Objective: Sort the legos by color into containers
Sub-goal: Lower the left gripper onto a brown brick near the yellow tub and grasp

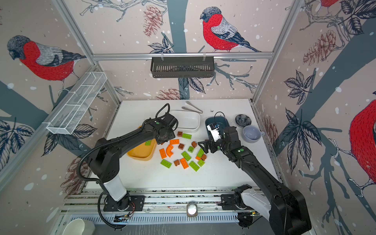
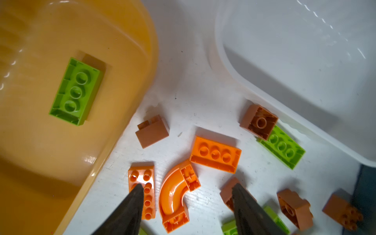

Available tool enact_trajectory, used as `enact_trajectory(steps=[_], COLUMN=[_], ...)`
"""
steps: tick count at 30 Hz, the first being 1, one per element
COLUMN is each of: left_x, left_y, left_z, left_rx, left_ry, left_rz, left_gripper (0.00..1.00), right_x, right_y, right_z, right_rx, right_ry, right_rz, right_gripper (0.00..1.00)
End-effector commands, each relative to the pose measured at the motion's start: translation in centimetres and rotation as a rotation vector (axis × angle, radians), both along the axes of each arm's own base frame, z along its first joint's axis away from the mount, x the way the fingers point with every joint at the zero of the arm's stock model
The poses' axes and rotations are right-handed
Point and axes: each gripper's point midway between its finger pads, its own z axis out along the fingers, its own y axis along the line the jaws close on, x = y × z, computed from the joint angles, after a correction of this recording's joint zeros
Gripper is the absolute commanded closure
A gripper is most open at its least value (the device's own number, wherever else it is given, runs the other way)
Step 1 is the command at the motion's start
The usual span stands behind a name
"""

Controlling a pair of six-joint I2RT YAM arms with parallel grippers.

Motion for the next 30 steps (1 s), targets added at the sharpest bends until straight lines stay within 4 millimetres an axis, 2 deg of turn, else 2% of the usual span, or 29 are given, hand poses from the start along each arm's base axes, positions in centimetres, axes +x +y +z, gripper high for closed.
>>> enact_trajectory(steps=[1, 4, 9, 12, 16, 19, 25, 30], left_x=[0.9, 1.5, 2.4, 2.4, 2.2, 2.0, 2.8, 2.7], left_y=[0.9, 1.4, 0.3, 1.8, 1.5, 1.3, 1.2, 1.6], left_z=[-0.4, -0.7, -1.4, -1.0, -2.2, -3.3, -3.9, -4.8], left_rx=[0.046, 0.181, 0.321, 0.467, 0.470, 0.459, 0.425, 0.411], left_ry=[-0.040, -0.024, 0.007, 0.030, 0.075, 0.112, 0.128, 0.183], left_rz=[0.095, 0.004, -0.399, -0.541, -0.724, -0.792, -0.843, -0.850], left_gripper=[0.31, 0.32, 0.34, 0.36, 0.37, 0.41, 0.45, 0.50], right_x=[0.0, 0.0, -0.1, -0.2, -0.3, -0.3, -0.5, -0.5], right_y=[-0.1, -0.4, -0.7, -0.8, -1.0, -1.0, -1.1, -1.3], right_z=[0.2, 0.1, -0.1, -0.2, -0.4, -0.3, -0.4, -0.3], right_rx=[0.001, -0.002, 0.000, 0.001, 0.009, 0.008, 0.005, 0.005], right_ry=[-0.010, -0.007, -0.003, 0.000, 0.000, 0.004, 0.008, 0.009], right_rz=[0.004, -0.001, -0.004, -0.009, -0.012, -0.011, -0.015, -0.021], right_gripper=[0.01, 0.01, 0.01, 0.00, 0.01, 0.01, 0.01, 0.01])
